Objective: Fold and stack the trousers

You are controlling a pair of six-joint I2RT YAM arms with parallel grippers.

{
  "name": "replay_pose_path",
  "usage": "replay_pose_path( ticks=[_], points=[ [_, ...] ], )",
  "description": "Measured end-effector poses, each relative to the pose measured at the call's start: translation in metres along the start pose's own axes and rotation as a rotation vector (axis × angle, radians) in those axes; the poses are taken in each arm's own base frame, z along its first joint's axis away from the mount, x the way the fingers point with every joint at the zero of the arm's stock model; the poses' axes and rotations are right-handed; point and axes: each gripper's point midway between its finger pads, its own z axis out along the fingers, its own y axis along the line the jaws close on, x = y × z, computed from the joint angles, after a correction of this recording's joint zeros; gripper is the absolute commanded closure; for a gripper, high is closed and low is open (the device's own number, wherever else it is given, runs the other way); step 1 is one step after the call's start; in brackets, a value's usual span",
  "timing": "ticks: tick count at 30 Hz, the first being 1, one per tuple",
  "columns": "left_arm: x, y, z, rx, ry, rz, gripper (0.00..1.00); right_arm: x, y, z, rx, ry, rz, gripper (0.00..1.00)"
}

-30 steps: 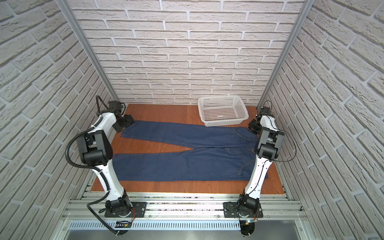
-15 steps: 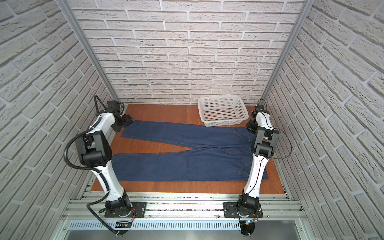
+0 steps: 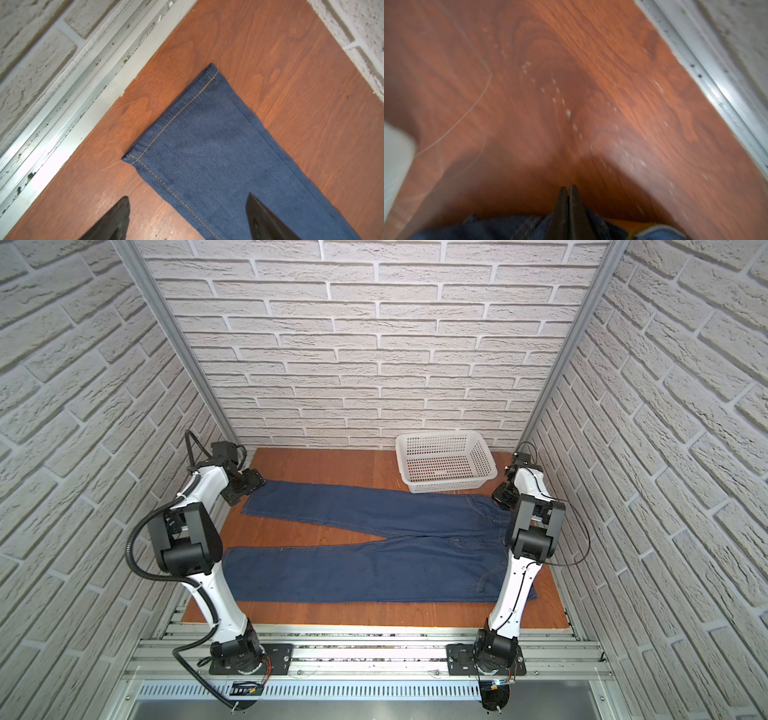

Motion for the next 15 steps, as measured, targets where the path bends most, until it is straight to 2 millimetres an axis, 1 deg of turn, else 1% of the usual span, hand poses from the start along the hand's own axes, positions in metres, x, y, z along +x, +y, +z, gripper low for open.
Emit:
replay_pose_path(
  ticks=[2,6,8,9,11,15],
  points=[
    [-0.001,0.0,-0.001,0.002,-0.003,-0.001,0.13,-0.001,-0.001,-0.026,-0.024,-0.045,0.003,0.95],
    [-0.001,0.0,-0.001,0.003,-0.004,-0.002,0.13,-0.005,-0.002,-0.086,-0.092,-0.162,0.024,0.95],
    [-0.001,0.0,-0.001,0.003,-0.004,-0.002,0.13,-0.004,-0.003,-0.102,-0.117,-0.2,0.035,0.95],
    [-0.001,0.0,-0.001,0.002,-0.004,-0.002,0.13,-0.001,-0.005,-0.108,-0.125,-0.212,0.039,0.95],
    [-0.001,0.001,-0.001,0.002,-0.003,-0.003,0.13,0.005,-0.008,-0.108,-0.128,-0.21,0.046,0.95],
    [-0.002,0.002,-0.001,0.0,-0.003,-0.006,0.13,0.017,-0.012,-0.093,-0.122,-0.173,0.056,0.95]
  ],
)
